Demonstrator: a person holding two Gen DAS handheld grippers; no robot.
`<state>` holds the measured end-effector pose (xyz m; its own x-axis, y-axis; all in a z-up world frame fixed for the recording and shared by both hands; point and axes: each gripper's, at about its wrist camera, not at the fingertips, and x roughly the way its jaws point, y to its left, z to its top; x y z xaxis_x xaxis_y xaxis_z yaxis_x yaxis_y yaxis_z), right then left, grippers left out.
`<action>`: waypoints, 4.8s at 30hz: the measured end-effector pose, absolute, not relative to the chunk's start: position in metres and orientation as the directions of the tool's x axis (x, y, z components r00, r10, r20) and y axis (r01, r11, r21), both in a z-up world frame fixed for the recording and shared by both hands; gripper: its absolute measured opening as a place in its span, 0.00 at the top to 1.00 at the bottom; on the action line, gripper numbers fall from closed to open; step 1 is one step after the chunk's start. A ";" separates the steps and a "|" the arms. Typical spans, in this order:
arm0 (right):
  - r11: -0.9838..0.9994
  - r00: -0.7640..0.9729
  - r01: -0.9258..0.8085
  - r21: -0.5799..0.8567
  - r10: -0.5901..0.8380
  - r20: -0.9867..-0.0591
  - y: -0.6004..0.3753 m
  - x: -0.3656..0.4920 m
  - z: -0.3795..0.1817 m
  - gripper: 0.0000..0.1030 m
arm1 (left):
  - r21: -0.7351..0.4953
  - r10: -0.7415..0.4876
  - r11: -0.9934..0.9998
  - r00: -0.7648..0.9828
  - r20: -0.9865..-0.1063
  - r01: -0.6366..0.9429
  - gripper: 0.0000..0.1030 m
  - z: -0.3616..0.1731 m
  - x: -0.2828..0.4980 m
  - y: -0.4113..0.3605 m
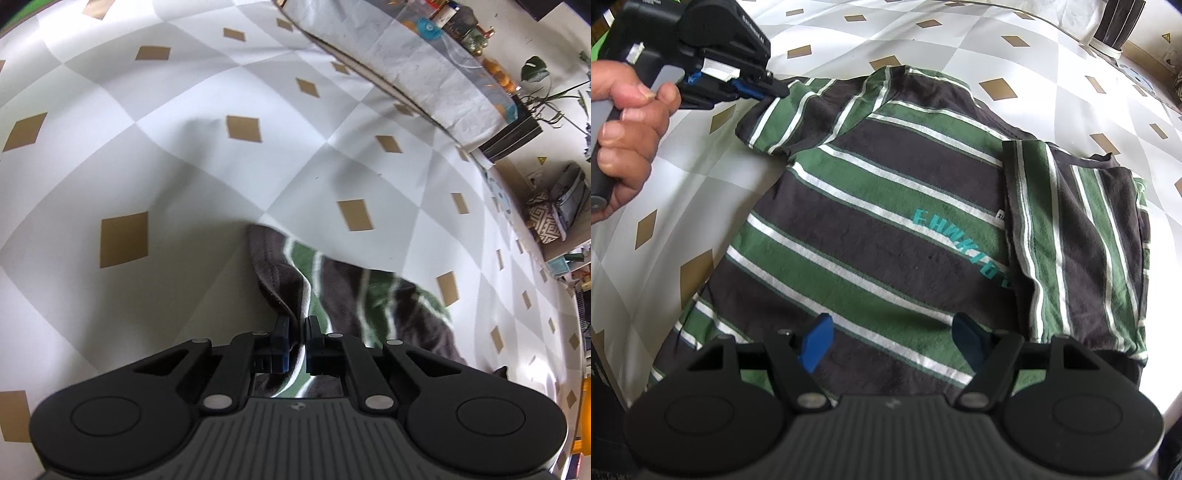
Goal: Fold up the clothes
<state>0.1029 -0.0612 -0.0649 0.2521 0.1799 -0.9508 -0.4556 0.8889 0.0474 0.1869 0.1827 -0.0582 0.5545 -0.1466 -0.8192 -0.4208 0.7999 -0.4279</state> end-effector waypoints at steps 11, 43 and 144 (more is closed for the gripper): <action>0.889 0.252 -0.457 0.040 0.173 -0.952 -0.065 0.101 -0.065 0.33 | -0.474 -0.286 0.857 0.579 -0.764 -0.202 0.95 -0.029 0.189 0.115; 0.893 0.239 -0.449 0.032 0.155 -0.959 -0.070 0.101 -0.069 0.32 | -0.424 -0.133 0.782 0.543 -0.829 -0.456 0.54 -0.053 0.197 0.190; 0.940 0.572 0.036 0.338 0.258 -0.779 -0.138 0.244 -0.065 0.32 | -0.433 -0.395 0.898 0.297 -0.870 -0.074 0.68 -0.056 0.157 0.104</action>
